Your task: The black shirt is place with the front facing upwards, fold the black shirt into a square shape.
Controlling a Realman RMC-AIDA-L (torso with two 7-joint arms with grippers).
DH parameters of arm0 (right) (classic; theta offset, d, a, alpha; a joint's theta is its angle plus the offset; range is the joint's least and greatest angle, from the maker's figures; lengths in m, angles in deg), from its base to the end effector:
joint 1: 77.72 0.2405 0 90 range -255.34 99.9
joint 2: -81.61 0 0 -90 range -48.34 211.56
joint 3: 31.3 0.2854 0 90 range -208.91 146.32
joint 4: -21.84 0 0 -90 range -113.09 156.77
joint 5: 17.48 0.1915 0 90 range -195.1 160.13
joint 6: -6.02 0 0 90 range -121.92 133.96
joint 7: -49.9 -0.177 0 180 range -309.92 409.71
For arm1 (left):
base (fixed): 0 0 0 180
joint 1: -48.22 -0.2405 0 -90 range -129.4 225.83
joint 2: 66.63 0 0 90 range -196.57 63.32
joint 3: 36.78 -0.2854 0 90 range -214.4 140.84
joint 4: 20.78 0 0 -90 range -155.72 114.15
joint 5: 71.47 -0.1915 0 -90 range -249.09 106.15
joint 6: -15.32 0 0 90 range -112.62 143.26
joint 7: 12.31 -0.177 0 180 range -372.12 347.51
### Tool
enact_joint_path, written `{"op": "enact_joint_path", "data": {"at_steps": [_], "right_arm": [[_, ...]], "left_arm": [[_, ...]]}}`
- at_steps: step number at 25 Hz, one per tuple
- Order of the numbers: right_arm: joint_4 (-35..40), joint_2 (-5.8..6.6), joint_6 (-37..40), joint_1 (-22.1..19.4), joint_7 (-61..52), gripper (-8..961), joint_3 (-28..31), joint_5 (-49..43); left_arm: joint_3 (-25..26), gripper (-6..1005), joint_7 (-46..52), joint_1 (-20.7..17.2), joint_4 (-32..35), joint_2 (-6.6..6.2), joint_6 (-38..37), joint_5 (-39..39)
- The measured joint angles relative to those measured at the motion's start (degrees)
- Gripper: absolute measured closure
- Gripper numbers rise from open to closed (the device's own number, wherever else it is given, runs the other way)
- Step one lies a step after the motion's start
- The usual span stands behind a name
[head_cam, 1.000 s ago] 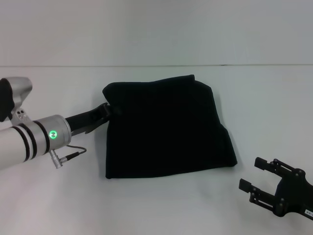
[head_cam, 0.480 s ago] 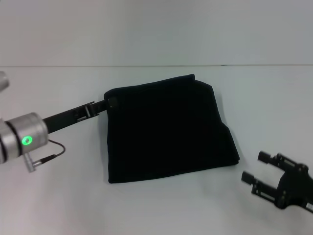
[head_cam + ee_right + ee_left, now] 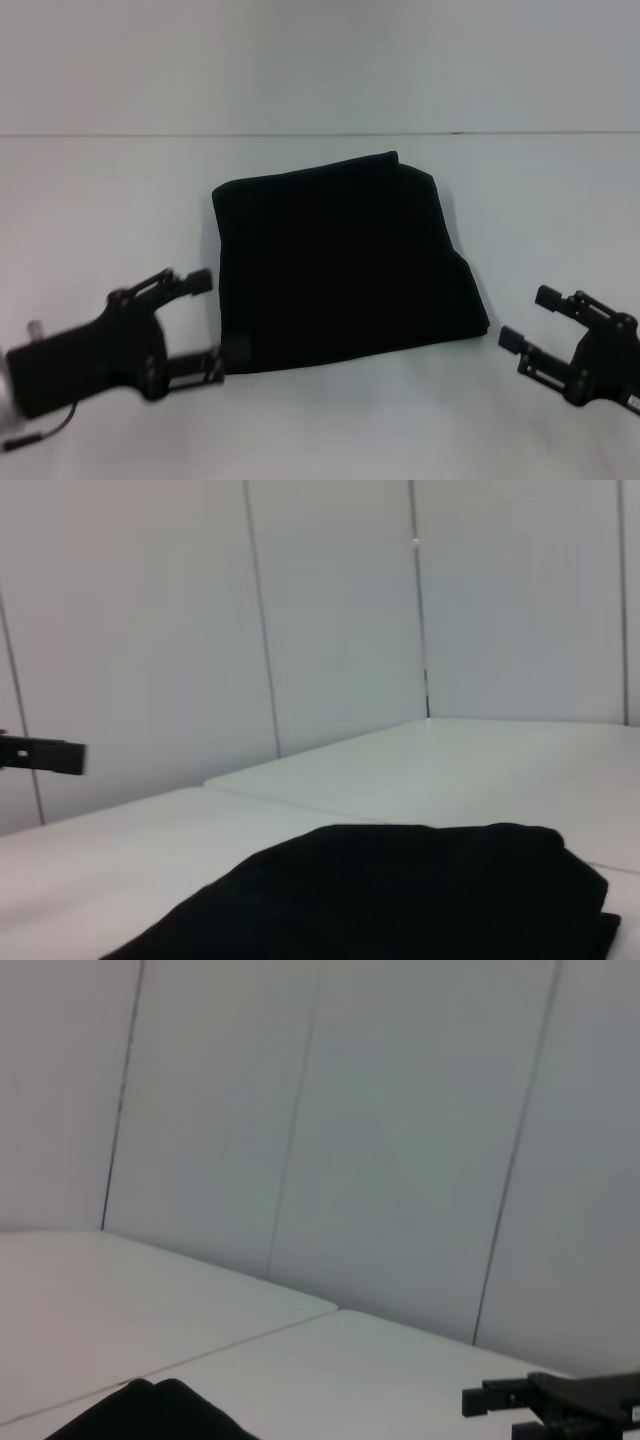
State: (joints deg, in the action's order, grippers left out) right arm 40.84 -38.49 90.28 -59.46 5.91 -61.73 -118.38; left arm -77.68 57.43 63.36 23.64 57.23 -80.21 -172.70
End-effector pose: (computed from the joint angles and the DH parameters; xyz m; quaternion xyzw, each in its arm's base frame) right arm 0.3267 0.2843 -0.0557 -0.8767 0.1969 0.3040 0.3166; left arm -0.2759 0.2762 -0.0340 -0.9011 -0.1913 -0.3364 0.1955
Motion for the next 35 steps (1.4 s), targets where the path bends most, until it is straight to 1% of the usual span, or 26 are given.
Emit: {"op": "enact_joint_path", "data": {"at_steps": [3,5,8,13,27,35], "right_arm": [[-1.2,-0.02,0.1,-0.5,3.0,179,-0.1,-1.4],[-1.8,0.09,0.0,-1.1,4.2,179,-0.1,-2.4],[-1.9,0.13,-0.1,-2.5,5.0,179,0.1,-3.5],[-1.9,0.18,-0.2,-3.8,5.3,179,0.4,-3.7],[-2.0,0.04,-0.9,-3.5,5.4,178,0.5,-3.7],[-2.2,-0.03,-1.5,-2.5,5.4,179,0.2,-3.7]], "left_arm": [[0.2,52,-5.5,-3.7,-0.3,0.11,-1.7,-0.3],[0.5,52,-6.6,-6.0,-1.1,0.14,-1.3,-1.9],[1.4,52,-6.7,-6.5,-2.3,0.04,-0.5,-4.0],[4.4,53,-7.0,-6.4,-5.2,-0.08,1.3,-6.8],[4.3,52,-7.1,-4.6,-6.2,-0.17,2.3,-9.4],[4.6,52,-7.0,-4.3,-6.2,-0.28,5.3,-10.1]]}}
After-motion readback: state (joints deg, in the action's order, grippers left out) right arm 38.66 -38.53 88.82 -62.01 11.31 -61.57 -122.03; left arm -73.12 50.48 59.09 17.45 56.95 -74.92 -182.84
